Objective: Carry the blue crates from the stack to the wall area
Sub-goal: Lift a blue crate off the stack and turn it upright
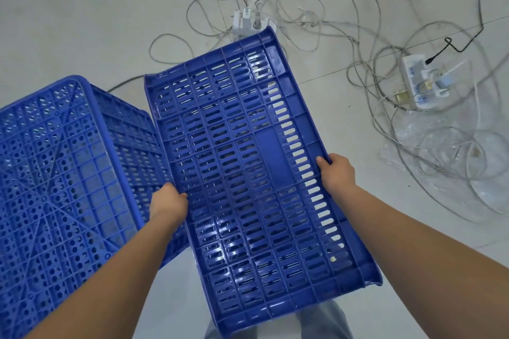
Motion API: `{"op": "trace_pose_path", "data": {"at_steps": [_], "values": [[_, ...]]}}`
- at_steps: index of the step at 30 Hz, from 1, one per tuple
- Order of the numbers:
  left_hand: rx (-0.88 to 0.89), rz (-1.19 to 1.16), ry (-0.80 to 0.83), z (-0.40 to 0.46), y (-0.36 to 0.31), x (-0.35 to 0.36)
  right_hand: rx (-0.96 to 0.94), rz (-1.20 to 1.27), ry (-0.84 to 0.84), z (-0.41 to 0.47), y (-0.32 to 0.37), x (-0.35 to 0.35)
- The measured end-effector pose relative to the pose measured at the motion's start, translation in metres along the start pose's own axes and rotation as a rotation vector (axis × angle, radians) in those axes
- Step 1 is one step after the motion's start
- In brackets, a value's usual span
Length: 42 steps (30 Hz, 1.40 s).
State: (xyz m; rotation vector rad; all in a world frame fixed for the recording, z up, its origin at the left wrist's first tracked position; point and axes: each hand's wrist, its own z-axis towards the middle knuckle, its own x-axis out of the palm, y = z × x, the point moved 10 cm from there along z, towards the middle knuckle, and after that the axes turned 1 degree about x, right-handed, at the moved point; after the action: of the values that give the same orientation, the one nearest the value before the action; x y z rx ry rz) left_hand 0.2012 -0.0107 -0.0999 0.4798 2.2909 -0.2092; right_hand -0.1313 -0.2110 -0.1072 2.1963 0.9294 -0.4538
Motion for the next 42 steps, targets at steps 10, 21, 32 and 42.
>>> {"op": "trace_pose_path", "data": {"at_steps": [10,21,32,42], "values": [[-0.01,-0.212,0.05,-0.016,-0.006,0.031,0.04,-0.118,-0.104,0.016,0.009,-0.027],[-0.187,-0.453,0.133,-0.052,-0.014,0.072,0.114,-0.11,-0.109,0.051,0.048,-0.041],[-0.486,-0.916,0.148,-0.081,0.007,0.093,-0.084,-0.319,-0.065,0.047,0.124,-0.011],[-0.575,-1.203,0.219,-0.09,-0.002,0.121,-0.268,-0.406,-0.213,0.021,0.16,-0.016]]}}
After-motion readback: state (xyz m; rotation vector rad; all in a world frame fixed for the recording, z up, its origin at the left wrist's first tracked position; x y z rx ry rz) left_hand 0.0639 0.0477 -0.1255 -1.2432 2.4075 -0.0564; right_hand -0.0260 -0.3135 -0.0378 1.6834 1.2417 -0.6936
